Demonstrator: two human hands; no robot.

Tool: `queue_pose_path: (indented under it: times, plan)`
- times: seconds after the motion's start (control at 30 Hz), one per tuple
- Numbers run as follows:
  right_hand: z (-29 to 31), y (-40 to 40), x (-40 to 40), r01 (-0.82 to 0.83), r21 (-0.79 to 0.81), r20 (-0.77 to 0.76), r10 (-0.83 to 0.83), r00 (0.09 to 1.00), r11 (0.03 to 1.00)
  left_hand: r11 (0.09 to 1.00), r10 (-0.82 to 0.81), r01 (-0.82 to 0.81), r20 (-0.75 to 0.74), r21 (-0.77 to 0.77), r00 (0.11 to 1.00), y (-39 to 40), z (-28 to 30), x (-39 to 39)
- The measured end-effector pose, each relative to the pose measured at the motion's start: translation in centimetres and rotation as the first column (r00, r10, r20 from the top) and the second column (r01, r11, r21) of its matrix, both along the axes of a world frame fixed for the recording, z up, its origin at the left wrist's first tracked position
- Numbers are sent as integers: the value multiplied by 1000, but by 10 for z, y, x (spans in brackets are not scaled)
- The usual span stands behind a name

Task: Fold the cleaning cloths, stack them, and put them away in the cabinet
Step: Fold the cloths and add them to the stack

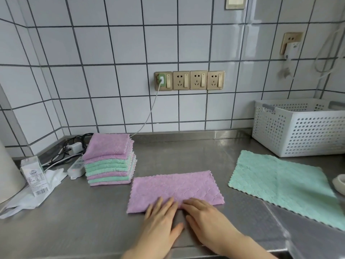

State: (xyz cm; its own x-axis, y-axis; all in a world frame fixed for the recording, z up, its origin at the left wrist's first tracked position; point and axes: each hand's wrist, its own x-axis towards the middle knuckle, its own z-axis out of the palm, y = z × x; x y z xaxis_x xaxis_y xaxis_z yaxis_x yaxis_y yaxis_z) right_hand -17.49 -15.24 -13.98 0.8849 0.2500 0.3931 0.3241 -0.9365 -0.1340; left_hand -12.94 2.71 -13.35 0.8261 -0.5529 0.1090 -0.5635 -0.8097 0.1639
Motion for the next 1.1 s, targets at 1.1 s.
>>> queue_pose_path:
  times: [1.1]
  plan:
    - [99, -10, -43, -59, 477, -76, 109, 991, 877, 978, -87, 57, -146, -202, 985, -11, 7, 25]
